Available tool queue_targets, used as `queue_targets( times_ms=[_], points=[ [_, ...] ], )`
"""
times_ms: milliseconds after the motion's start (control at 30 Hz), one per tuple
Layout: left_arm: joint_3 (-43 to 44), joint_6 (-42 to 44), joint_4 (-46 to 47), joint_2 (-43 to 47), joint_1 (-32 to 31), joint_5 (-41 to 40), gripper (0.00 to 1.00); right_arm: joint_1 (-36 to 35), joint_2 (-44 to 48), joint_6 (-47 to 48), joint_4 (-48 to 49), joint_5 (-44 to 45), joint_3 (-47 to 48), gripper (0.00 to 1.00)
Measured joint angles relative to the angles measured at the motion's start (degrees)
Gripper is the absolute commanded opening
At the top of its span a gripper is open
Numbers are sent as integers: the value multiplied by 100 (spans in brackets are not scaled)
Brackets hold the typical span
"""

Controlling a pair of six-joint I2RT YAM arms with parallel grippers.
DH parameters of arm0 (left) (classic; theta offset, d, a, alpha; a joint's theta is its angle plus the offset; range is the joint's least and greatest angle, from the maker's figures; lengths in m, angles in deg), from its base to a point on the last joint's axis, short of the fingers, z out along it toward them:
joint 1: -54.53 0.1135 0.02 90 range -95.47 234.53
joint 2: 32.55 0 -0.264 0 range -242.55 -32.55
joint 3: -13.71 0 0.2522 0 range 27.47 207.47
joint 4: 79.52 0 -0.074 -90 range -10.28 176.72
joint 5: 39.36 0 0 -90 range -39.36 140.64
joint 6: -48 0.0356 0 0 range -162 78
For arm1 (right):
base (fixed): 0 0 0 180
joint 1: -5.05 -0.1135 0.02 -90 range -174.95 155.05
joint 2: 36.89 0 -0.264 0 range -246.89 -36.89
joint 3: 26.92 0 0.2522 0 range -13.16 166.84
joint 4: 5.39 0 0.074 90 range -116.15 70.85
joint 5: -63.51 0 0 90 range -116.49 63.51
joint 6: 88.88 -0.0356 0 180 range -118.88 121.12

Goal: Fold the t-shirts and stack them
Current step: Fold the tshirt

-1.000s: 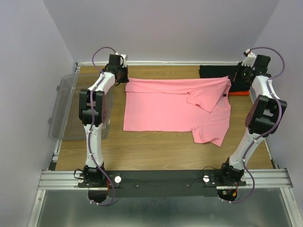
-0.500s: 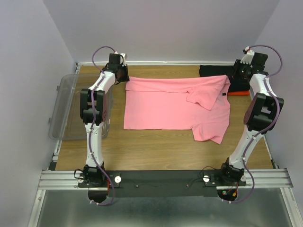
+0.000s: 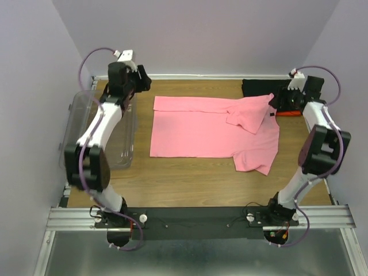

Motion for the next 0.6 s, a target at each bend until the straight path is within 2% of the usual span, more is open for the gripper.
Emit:
queue_targets(
  times_ms=[67,133,267,333,467,600],
  points=[
    [-1075,-114,444,1290,0,-15,71,4,651,745,-258,-651,-625,74],
    [-2140,-352,973,2511,0,-11,71,-17,1257,1971,-750,-1180,-975,79],
    [-4100,-1003,1453,4417,-4,138,71,-232,2184,5659,-3029,-1906,-1561,76],
    [-4863,-1346,1449,4916,-39,234,68,-428,2170,6985,-3807,-1926,-1947,75],
    [-5829,-1958,1016,5224,-531,181,66,-857,2146,8002,-4323,-1714,-2992,74],
    [-6054,-2446,629,5034,-1182,-136,65,-1130,2437,8378,-4428,-1515,-3477,73]
  ],
)
